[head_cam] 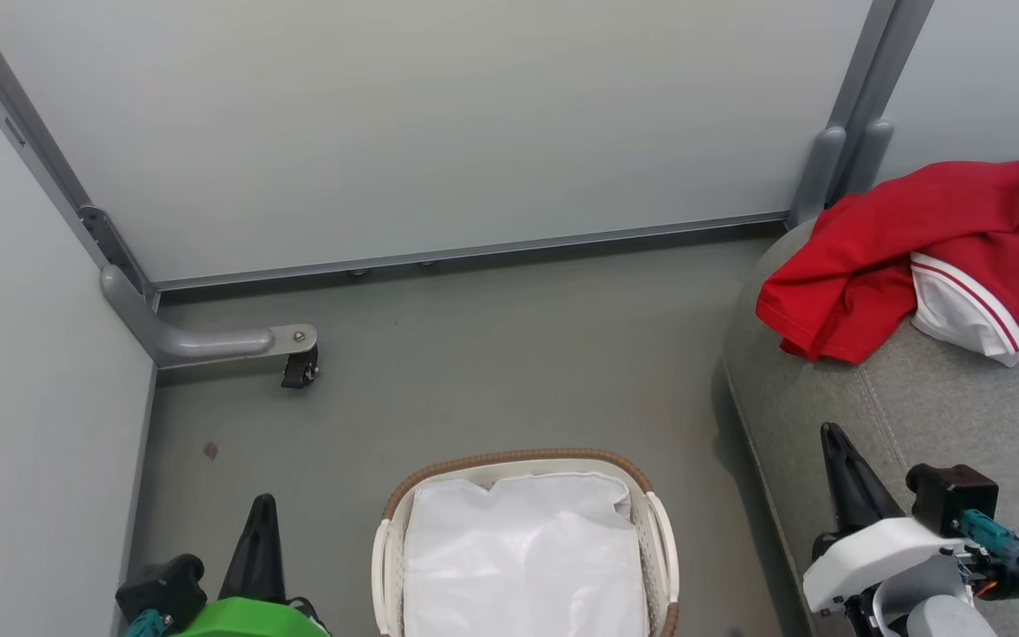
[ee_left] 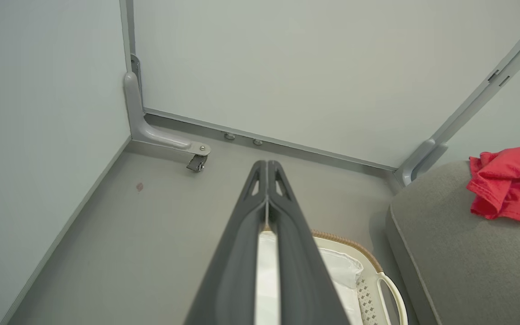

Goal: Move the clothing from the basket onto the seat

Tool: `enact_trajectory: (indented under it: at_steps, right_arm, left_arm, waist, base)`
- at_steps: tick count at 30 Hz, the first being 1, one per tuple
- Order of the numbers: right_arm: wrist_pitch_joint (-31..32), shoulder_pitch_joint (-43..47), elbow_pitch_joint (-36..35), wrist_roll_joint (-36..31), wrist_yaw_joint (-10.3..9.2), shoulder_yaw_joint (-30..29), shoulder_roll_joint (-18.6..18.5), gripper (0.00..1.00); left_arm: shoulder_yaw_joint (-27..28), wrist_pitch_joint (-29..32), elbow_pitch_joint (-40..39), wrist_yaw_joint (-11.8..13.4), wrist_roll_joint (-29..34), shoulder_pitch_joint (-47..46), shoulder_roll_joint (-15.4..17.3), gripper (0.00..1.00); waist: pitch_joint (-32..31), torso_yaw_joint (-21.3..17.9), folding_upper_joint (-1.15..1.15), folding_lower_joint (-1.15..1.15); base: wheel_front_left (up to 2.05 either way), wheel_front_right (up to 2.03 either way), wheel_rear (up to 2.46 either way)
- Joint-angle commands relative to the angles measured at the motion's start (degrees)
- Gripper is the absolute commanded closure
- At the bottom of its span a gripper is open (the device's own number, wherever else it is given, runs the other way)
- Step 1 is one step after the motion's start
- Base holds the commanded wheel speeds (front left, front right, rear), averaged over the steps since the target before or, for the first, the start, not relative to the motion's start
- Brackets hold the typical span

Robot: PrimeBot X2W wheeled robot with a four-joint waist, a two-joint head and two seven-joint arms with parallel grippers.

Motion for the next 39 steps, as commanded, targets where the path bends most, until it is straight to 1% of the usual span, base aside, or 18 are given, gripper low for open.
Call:
enact_trajectory:
  at_steps: [1, 19, 39]
  right_arm:
    - [0.6, -1.1, -1.0, 2.8, 0.0, -0.4, -0.3, 1.0]
    - [4.8, -0.8, -2.6, 21.4, -0.01, -1.2, -0.4, 1.0]
    - [8.9, -1.0, -3.6, 37.8, -0.02, -2.3, -0.5, 1.0]
  left_arm:
    - [0.6, 0.5, -1.1, -0.2, -2.3, -1.0, 0.1, 1.0]
    - [3.4, 5.1, -2.4, -0.8, -17.9, -2.6, 0.1, 1.0]
    - [5.9, 9.3, -3.5, -1.3, -31.7, -4.0, 0.2, 1.0]
  waist:
    - [0.0, 0.0, 0.0, 0.0]
    - [-0.1, -0.2, 0.0, 0.0]
    - [-0.1, -0.5, 0.0, 0.0]
  base:
    - [0.0, 0.0, 0.0]
    - [0.0, 0.0, 0.0]
    - [0.0, 0.0, 0.0]
